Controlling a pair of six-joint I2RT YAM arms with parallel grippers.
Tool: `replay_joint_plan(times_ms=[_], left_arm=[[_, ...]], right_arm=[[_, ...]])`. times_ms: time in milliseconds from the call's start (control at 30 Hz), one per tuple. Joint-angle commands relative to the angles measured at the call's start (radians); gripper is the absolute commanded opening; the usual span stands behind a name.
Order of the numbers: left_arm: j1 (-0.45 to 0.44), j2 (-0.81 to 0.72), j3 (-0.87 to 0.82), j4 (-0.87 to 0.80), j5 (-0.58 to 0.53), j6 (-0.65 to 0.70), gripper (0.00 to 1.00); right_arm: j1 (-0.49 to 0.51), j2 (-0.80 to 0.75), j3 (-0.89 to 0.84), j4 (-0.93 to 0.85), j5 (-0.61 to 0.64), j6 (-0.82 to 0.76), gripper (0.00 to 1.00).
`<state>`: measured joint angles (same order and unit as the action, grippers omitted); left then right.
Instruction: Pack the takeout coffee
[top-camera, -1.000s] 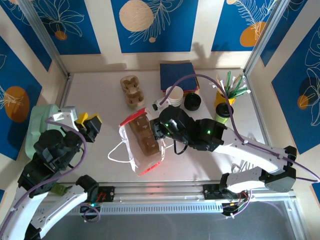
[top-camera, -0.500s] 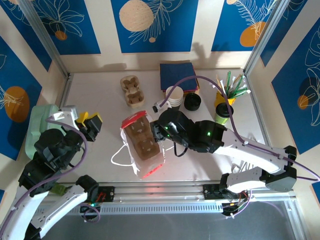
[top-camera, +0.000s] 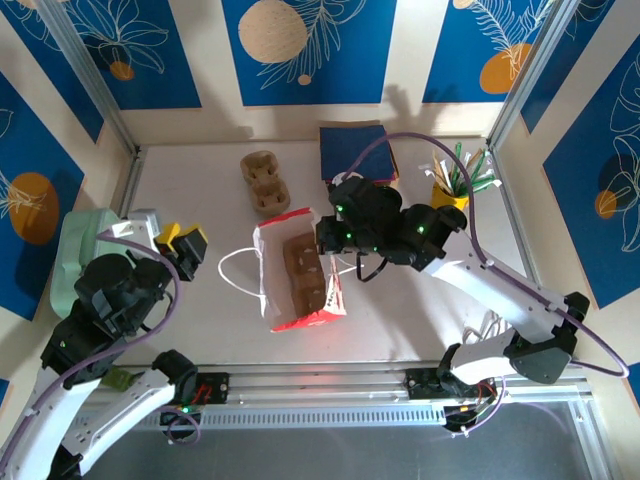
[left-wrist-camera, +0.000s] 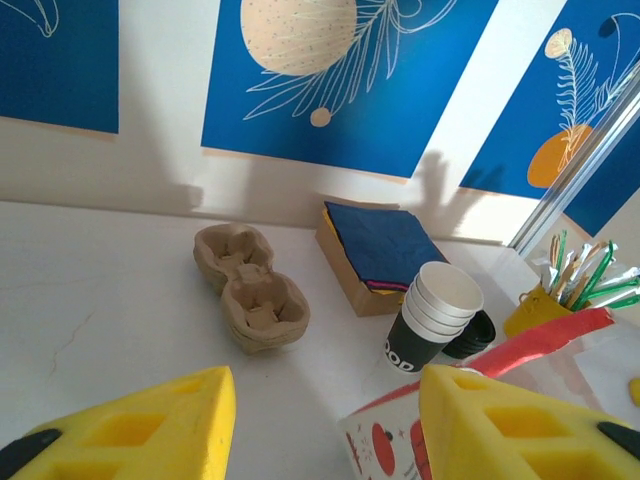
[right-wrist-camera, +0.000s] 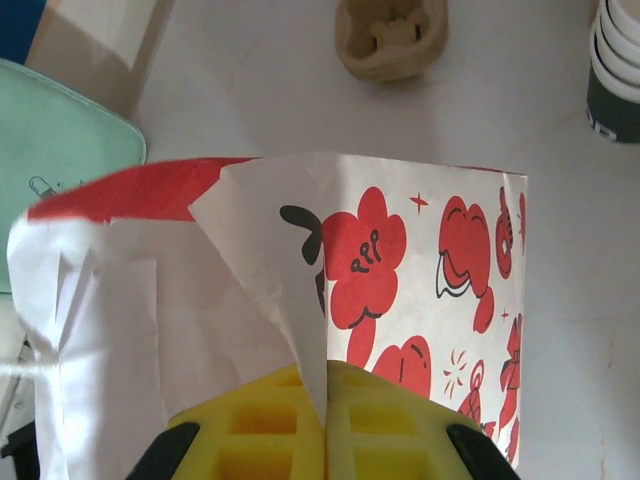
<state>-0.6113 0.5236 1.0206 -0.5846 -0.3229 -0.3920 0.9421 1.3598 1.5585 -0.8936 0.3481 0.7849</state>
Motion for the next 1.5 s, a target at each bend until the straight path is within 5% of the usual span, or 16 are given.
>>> replay_joint_plan(times_ms=[0, 700, 1467], left_arm=[[-0.004, -0.001, -0.008, 0.015, 0.0, -0.016, 0.51], [-0.004, 0.011, -0.022, 0.02, -0.003, -0.023, 0.52], [-0.003, 0.023, -0.022, 0.028, 0.004, -0.023, 0.52]], right_arm=[[-0.061, -0.002, 0.013, 0.001, -0.151, 0.055, 0.0], [-0.349, 0.099, -0.035, 0.113, -0.485, 0.043, 0.0], [-0.462, 0.2, -0.048, 0.149, -0.554, -0.098, 0.01]])
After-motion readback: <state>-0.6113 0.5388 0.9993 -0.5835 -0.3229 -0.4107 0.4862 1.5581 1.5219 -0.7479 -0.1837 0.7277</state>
